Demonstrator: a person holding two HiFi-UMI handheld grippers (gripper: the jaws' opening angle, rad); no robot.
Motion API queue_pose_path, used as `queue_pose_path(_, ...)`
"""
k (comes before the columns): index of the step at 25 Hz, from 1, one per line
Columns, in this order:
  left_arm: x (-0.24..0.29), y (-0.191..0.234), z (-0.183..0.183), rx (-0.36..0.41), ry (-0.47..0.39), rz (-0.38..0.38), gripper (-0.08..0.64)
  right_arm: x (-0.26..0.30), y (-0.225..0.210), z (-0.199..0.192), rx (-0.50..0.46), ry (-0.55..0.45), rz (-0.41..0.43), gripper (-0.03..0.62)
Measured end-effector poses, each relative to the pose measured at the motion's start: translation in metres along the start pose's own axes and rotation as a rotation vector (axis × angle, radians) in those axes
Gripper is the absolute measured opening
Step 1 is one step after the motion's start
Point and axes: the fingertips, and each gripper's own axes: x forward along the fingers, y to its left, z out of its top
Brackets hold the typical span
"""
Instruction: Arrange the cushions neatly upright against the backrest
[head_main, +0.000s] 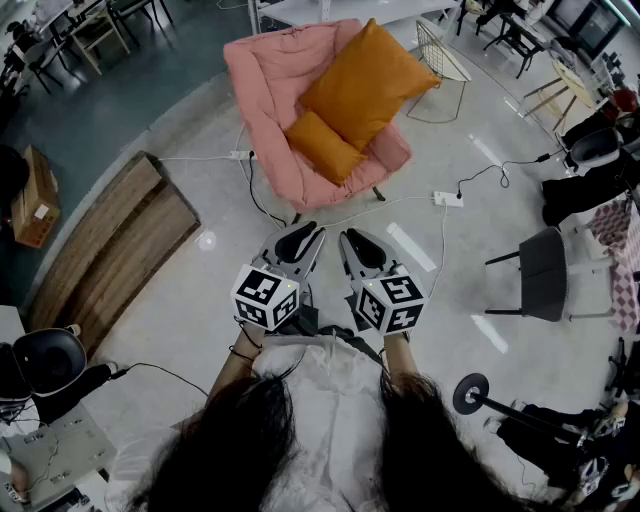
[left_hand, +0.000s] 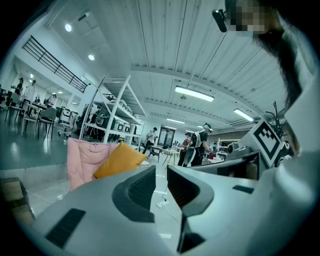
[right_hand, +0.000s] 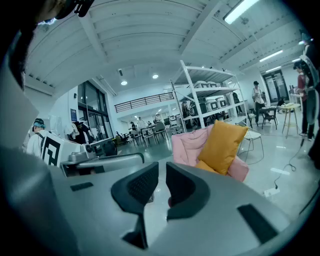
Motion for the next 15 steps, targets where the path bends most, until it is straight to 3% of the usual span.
queue_pose_path(15,0.002,0.061,0.009,0.005,0.023,-0.022,0.08,0.047,0.001,0.009,0.072,-0.036,-0.045,0.061)
